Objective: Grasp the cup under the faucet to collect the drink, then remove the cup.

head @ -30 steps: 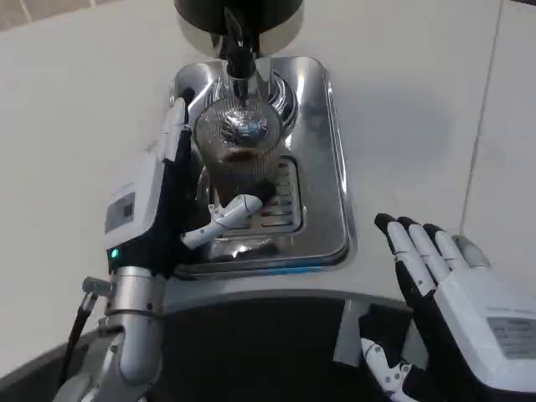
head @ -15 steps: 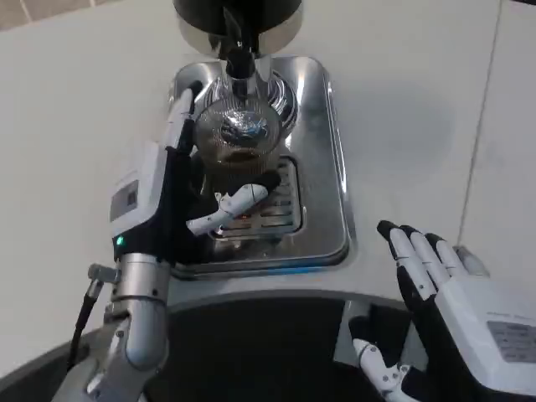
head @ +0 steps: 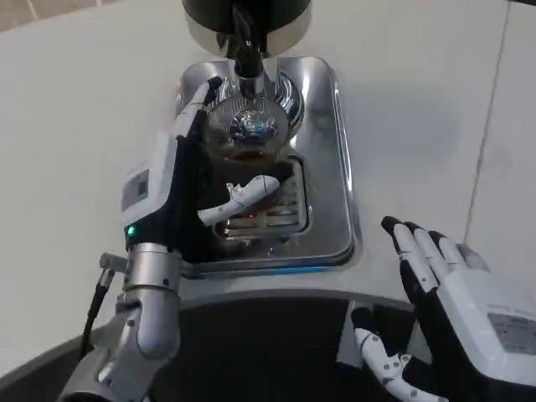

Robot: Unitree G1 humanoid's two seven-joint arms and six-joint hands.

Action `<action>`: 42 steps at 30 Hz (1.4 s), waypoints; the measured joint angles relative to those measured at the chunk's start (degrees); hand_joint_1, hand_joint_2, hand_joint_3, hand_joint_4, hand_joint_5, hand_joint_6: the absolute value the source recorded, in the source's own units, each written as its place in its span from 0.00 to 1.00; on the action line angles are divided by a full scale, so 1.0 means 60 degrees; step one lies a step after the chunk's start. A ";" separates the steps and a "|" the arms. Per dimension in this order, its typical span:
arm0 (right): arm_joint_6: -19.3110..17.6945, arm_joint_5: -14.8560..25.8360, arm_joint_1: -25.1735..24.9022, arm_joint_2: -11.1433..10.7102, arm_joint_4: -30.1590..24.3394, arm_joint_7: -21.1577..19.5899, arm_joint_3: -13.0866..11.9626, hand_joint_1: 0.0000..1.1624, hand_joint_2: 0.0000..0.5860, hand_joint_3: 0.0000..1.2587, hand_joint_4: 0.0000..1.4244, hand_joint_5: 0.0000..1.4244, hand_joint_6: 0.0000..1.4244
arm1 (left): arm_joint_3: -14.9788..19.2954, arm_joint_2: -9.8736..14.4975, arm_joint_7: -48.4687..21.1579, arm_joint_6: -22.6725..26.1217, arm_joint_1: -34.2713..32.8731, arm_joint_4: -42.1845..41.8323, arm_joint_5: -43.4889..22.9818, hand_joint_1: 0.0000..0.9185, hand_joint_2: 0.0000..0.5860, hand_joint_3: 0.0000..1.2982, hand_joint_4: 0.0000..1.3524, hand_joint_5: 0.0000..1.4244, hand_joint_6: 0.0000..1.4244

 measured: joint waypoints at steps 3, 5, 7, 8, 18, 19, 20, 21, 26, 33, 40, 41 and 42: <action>0.0085 0.0064 -0.0113 0.0000 0.0022 0.0055 -0.0084 0.17 0.83 0.00 0.00 0.00 0.00 | -0.0124 -0.0048 0.0020 -0.0001 -0.0131 0.0046 0.0021 0.56 0.10 0.17 0.19 0.42 0.54; 0.0116 0.0093 -0.0172 -0.0001 0.0022 0.0075 -0.0133 0.16 0.83 0.00 0.00 0.00 0.00 | -0.0229 -0.0098 0.0050 0.0002 -0.0155 0.0066 0.0036 0.62 0.11 0.23 0.27 0.48 0.61; 0.0186 0.0159 -0.0211 -0.0003 0.0022 0.0129 -0.0201 0.16 0.85 0.00 0.00 0.00 0.00 | -0.0281 -0.0168 0.0133 0.0009 -0.0237 0.0080 0.0038 0.65 0.12 0.32 0.35 0.54 0.69; 0.0201 0.0194 -0.0219 -0.0005 0.0021 0.0138 -0.0212 0.16 0.86 0.00 0.00 0.00 0.00 | -0.0285 -0.0189 0.0133 0.0040 -0.0282 0.0113 0.0032 0.66 0.12 0.36 0.39 0.57 0.72; 0.0371 0.0201 -0.0137 -0.0009 -0.0159 0.0439 -0.0383 0.16 0.88 0.00 0.00 0.00 0.00 | -0.0206 -0.0947 0.0530 0.0132 -0.0522 0.0499 -0.0321 0.64 0.10 0.75 0.77 0.89 1.00; 0.0380 0.0197 -0.0096 -0.0009 -0.0244 0.0459 -0.0413 0.16 0.88 0.00 0.00 0.00 0.00 | -0.0174 -0.1042 0.0631 0.0138 -0.0522 0.0540 -0.0368 0.63 0.11 0.78 0.80 0.91 1.00; 0.0400 0.0198 -0.0064 -0.0009 -0.0358 0.0510 -0.0471 0.16 0.88 0.00 0.00 0.00 0.00 | -0.0126 -0.1158 0.0801 0.0138 -0.0514 0.0585 -0.0400 0.63 0.11 0.81 0.82 0.93 1.00; 0.0406 0.0199 -0.0060 -0.0009 -0.0379 0.0517 -0.0497 0.16 0.88 0.00 0.00 0.00 0.00 | -0.0116 -0.1222 0.0883 0.0136 -0.0507 0.0612 -0.0403 0.63 0.11 0.82 0.84 0.95 1.00; 0.0430 0.0227 -0.0035 -0.0012 -0.0380 0.0666 -0.0585 0.16 0.89 0.00 0.00 0.00 0.00 | -0.0103 -0.1352 0.1527 -0.0003 -0.0275 0.0628 -0.0347 0.67 0.11 0.85 0.88 0.99 1.00; 0.0431 0.0423 -0.0161 -0.0049 -0.0352 0.0735 -0.0709 0.16 0.89 0.00 0.00 0.00 0.00 | -0.0143 -0.1143 0.1828 -0.0068 0.0169 0.0217 -0.0167 0.74 0.02 0.87 0.88 0.99 1.00; 0.0395 0.0674 -0.0256 -0.0173 -0.0265 0.0734 -0.0716 0.16 0.89 0.00 0.00 0.00 0.00 | -0.0146 -0.0534 0.1919 -0.0202 0.0917 -0.0905 0.0167 0.76 0.00 0.88 0.88 0.99 1.00; 0.0382 0.0693 -0.0269 -0.0240 -0.0263 0.0732 -0.0726 0.16 0.89 0.00 0.00 0.00 0.00 | -0.0125 -0.0439 0.1908 -0.0208 0.1054 -0.1081 0.0161 0.76 0.00 0.88 0.88 0.98 1.00; 0.0357 0.0724 -0.0285 -0.0303 -0.0263 0.0731 -0.0737 0.16 0.89 0.00 0.00 0.00 0.00 | -0.0102 -0.0364 0.1879 -0.0212 0.1204 -0.1265 0.0154 0.76 0.00 0.88 0.87 0.98 1.00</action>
